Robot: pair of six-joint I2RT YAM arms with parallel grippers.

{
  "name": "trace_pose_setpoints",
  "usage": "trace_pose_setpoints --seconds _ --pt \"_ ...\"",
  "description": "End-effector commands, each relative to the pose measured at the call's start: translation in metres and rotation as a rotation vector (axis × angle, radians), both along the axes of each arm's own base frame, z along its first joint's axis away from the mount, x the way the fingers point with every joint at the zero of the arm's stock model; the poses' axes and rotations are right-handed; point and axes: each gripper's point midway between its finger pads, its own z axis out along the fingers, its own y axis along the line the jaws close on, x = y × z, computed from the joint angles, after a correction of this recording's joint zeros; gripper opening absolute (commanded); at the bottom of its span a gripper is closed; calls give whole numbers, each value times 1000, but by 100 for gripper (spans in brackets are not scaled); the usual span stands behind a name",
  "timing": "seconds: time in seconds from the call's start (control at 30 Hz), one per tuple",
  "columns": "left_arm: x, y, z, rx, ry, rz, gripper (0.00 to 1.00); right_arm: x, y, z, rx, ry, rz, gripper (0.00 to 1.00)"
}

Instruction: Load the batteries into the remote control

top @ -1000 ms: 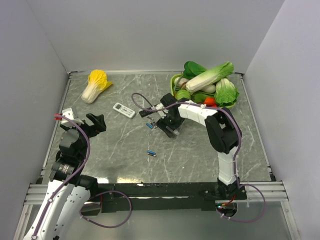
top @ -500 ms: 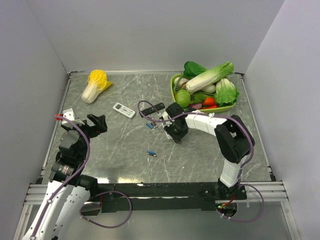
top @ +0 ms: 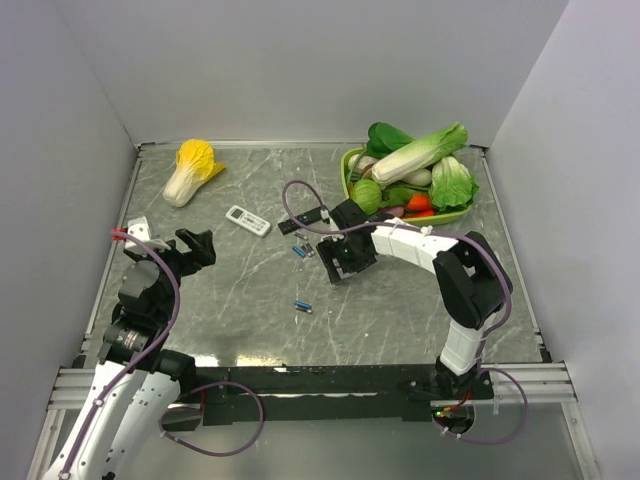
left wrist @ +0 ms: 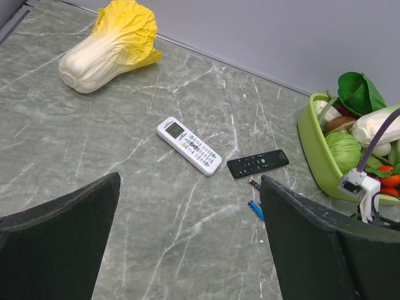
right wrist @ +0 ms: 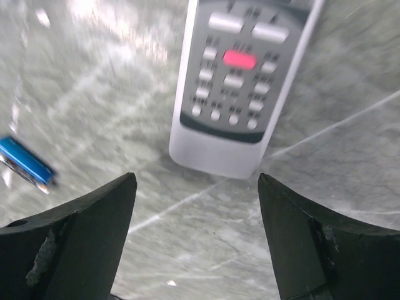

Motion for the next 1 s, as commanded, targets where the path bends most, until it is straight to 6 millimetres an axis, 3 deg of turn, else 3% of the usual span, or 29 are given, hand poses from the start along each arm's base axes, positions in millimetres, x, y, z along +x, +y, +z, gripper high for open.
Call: trace_pose_setpoints --seconds 0.0,0.4,0.5,0.6,0.63,0.8,0.97 --pt "0 -4 9 -14 -35 -20 97 29 15 14 32 -79 -96 86" --pt "-1 -7 10 -21 -42 -37 97 32 4 -15 -55 -65 -170 82" --pt "-1 -9 11 -23 -45 -43 97 30 0 -17 -80 -72 -177 76" --pt "-1 -10 11 -22 -45 -52 97 27 0 -14 -66 -80 -176 61" --pt "-1 -11 11 -26 -48 -55 97 26 0 -12 -58 -80 -172 51" --pt "-2 -19 13 -35 -60 -99 97 19 12 16 65 -122 -155 22" --pt "-5 -47 18 -69 -89 -244 97 6 26 63 285 -200 -160 13"
